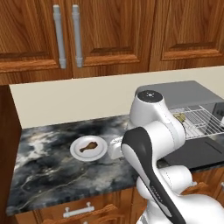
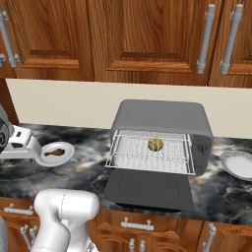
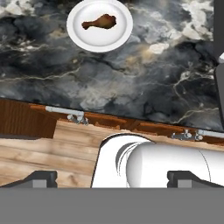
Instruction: Open the toaster oven door. Place the bread on the bottom rack in the toaster oven and place the chicken drumstick on the top rack.
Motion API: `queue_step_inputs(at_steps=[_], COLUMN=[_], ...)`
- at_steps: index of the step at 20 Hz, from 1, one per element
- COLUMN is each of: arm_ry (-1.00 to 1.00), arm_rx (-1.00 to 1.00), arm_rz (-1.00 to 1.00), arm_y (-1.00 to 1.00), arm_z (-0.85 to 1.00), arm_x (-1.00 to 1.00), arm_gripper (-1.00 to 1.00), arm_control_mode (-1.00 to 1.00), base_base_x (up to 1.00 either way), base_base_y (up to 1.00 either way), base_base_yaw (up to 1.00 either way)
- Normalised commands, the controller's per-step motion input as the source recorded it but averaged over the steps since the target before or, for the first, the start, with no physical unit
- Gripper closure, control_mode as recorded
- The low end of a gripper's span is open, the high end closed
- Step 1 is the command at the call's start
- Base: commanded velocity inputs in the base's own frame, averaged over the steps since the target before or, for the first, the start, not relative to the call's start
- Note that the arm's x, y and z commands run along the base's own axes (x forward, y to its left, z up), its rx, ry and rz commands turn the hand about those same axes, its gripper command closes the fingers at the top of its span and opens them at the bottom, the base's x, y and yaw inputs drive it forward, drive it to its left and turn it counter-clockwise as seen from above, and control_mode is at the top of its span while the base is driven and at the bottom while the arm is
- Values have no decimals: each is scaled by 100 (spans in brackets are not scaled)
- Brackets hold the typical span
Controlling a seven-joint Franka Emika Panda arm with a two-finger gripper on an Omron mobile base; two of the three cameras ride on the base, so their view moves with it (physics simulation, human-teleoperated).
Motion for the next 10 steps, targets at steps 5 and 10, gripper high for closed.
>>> queue_step_inputs(at_steps=[5, 10], arm_ry=[0, 0], arm_rx=[0, 0], arm_rz=[0, 0], arm_y=[0, 0], arm_z=[0, 0], arm_x=[0, 0], arm_gripper=[-100, -100], arm_control_mode=[100, 100], base_base_x=[37, 34], base_base_y=[42, 44], base_base_yaw=[2, 0])
